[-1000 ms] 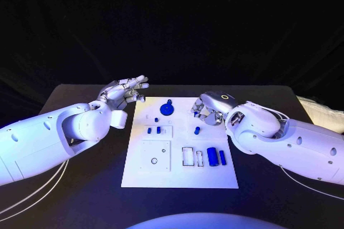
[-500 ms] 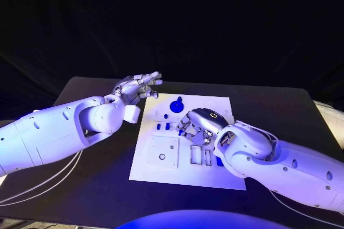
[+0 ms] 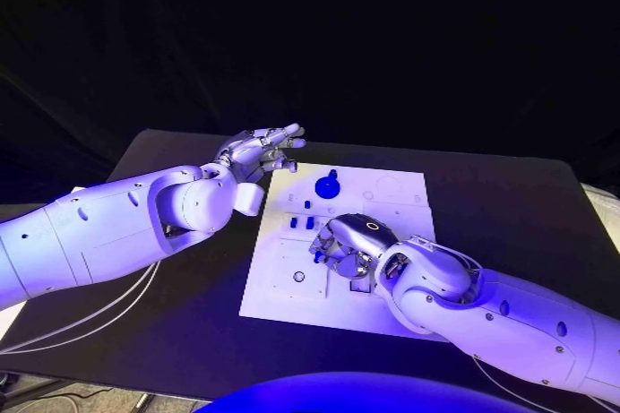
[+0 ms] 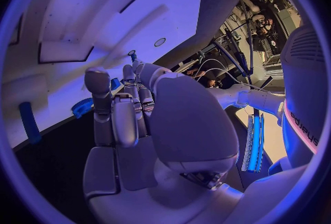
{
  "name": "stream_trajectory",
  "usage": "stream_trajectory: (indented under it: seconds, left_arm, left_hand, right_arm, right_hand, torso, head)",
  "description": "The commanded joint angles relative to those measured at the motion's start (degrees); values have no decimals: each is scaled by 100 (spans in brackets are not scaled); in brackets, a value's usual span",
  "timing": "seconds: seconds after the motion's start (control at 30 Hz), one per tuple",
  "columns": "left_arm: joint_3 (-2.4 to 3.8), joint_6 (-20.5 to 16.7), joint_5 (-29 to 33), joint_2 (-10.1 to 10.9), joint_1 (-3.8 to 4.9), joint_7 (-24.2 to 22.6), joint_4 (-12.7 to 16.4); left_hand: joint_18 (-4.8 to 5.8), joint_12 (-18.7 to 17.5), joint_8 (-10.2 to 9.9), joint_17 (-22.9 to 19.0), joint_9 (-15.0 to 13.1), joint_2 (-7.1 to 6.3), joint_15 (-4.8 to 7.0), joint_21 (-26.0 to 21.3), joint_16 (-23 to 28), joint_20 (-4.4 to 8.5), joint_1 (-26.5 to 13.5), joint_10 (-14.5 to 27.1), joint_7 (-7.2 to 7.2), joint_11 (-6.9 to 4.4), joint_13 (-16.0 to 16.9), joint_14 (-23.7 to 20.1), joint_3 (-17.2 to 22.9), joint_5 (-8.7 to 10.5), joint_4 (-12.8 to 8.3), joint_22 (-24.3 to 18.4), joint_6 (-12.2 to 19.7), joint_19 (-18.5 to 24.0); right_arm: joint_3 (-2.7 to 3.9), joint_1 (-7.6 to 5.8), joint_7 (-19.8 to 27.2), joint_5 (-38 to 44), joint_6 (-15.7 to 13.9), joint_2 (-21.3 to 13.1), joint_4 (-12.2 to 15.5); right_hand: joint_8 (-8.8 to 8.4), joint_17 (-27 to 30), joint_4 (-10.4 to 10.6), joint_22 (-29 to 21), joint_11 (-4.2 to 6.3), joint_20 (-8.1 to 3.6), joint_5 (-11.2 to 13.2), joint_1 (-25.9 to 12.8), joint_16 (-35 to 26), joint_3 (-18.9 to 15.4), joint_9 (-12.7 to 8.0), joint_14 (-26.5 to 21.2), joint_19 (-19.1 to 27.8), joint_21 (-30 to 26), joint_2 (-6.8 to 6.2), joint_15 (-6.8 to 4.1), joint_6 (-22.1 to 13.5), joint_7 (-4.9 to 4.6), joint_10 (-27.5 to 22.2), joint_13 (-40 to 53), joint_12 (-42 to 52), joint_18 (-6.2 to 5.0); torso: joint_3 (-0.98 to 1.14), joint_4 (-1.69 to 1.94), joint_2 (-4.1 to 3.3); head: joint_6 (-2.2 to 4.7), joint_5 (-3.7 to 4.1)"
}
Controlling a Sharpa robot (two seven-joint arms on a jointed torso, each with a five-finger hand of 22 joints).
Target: Assemble the parts on the task board
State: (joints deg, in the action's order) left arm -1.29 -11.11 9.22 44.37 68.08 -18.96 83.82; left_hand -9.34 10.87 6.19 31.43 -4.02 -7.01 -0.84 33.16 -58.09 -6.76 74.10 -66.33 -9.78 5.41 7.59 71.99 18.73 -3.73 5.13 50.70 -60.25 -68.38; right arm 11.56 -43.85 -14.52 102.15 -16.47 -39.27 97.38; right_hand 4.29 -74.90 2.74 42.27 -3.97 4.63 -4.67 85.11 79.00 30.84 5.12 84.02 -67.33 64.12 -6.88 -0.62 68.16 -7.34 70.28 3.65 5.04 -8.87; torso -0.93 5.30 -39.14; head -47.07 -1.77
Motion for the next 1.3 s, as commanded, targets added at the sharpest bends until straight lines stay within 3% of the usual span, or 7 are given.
stream_trajectory:
  seconds: [0.03,0.57,0.8,1.0,1.3]
  left_arm:
    - [4,127,29,-18,1,-18,17]
    - [4,152,29,-18,1,4,11]
    - [4,148,29,-16,1,14,14]
    - [4,144,29,-8,1,18,16]
    - [4,153,29,0,1,32,1]
  left_hand:
    - [-111,9,32,-5,9,40,-4,-16,16,1,28,43,3,16,9,-37,-22,17,-1,-5,42,-40]
    - [-110,18,32,-9,10,45,-6,-24,14,1,38,54,0,18,10,-40,-44,17,2,-11,50,-43]
    - [-110,25,31,-20,11,48,-8,-33,16,-1,47,67,-3,21,11,-45,-67,17,5,-17,60,-46]
    - [-110,25,31,-20,11,48,-8,-33,16,-1,47,67,-3,21,11,-45,-67,17,5,-17,60,-46]
    - [-109,30,32,-21,11,52,-9,-38,13,-1,56,74,-4,22,12,-47,-78,18,5,-20,64,-48]
  right_arm:
    - [-17,10,84,144,117,43,-53]
    - [-43,15,-43,358,309,62,-73]
    - [-64,14,-201,431,531,63,-65]
    - [-71,14,-375,526,284,60,-70]
    - [-65,47,-339,536,-305,-53,139]
  right_hand:
    - [-9,-16,-19,-6,4,25,-35,-31,37,18,10,334,16,23,5,-23,-9,-34,47,7,-35,11]
    - [-13,-18,-24,-5,0,28,-38,-45,40,24,10,334,19,25,7,-20,-14,-37,40,7,-44,11]
    - [-77,49,10,-187,-102,104,-97,-369,2,-85,-36,312,161,-80,-125,75,-237,-118,-313,-13,-162,-15]
    - [-76,195,4,-637,-227,211,-88,-545,-97,-264,-117,260,431,-374,-268,181,-559,-189,-999,-9,-133,-94]
    - [-74,321,-35,-830,-249,241,-104,-541,-185,-387,-131,219,529,-509,-288,197,-688,-204,-1157,9,-63,-130]
  torso:
    - [8,-5,-3]
    - [6,-6,-2]
    - [3,-5,3]
    - [2,-5,2]
    - [11,-4,6]
  head:
    - [-13,-15]
    - [-67,-39]
    - [-81,-35]
    - [-78,-19]
    - [-46,7]
